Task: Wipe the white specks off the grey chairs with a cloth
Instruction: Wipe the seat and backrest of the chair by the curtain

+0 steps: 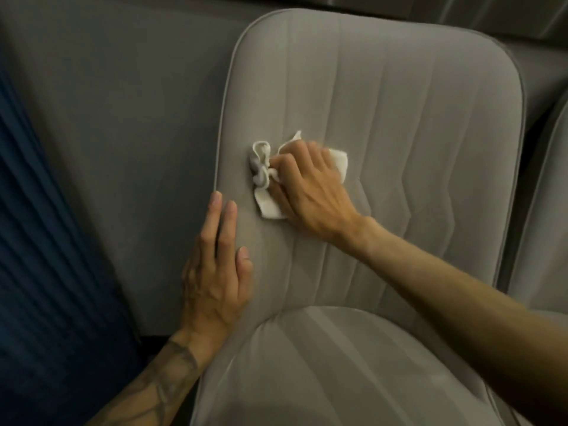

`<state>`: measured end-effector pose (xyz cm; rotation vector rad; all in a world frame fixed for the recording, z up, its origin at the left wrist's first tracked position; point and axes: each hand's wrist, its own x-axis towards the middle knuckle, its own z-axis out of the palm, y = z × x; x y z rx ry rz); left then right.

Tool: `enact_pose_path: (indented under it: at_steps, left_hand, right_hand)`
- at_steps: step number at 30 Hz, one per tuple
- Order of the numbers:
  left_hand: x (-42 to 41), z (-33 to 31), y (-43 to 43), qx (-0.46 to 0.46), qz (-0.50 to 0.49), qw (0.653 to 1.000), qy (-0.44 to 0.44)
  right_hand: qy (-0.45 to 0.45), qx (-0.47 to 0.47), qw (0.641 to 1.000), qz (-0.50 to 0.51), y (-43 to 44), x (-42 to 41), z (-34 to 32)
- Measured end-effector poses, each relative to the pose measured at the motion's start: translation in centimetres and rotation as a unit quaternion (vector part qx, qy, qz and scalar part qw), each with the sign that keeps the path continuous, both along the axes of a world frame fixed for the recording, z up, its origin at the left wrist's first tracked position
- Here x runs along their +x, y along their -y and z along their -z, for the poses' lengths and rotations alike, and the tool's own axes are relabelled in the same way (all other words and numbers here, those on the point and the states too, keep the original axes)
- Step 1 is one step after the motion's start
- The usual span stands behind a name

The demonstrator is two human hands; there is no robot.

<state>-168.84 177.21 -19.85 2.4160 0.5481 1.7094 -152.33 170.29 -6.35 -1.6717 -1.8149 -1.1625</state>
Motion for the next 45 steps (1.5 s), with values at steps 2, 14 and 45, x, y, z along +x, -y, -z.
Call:
enact_pose_path:
  at_steps: [2, 14, 45]
  left_hand:
    - [0.0, 0.0, 0.1, 0.002, -0.001, 1.000, 0.002]
    - [0.2, 0.0, 0.0, 0.001, 0.001, 1.000, 0.000]
    - [-0.1, 0.2, -0.5, 0.037, -0.003, 0.999, -0.006]
  right_hand:
    - [0.029, 0.049, 0.997, 0.053, -0.7, 1.8, -2.7]
    - [-0.009, 0.042, 0.999, 0.033, 0.1, 1.7, 2.0]
    - [-0.183, 0.201, 0.955, 0.115, -1.3, 0.1, 6.3]
